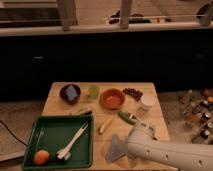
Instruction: Place towel in red bowl
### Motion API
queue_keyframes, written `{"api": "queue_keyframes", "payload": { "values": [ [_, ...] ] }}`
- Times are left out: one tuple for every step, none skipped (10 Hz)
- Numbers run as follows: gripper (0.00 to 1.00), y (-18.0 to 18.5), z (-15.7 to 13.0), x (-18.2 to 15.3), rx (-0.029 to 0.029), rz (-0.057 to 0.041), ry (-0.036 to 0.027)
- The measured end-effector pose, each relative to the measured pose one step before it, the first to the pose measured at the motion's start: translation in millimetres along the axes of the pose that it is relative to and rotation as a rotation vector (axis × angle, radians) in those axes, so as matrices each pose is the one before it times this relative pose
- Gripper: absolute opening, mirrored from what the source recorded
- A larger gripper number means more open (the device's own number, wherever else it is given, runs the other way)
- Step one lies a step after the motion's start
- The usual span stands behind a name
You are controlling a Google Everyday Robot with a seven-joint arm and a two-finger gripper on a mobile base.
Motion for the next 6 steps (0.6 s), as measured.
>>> {"api": "queue_keyframes", "payload": {
  "values": [
    [0.80,-3.32,2.90,-1.18,-0.00222,-0.00228,-0.00648],
    [0.80,-3.57,6.44,-0.95,-0.01326,-0.00255,-0.00497],
    [0.80,-4.81,5.50,-0.71,-0.00673,-0.00620,-0.00256],
    [0.80,-3.31,3.64,-0.72,-0.00560,-0.00448,-0.00210],
    [0.80,-5.65,3.73,-0.10,-0.00630,-0.00778,0.00006],
    [0.80,-4.22,3.24,-0.69,-0.00624,-0.00662,-0.00193]
  ]
}}
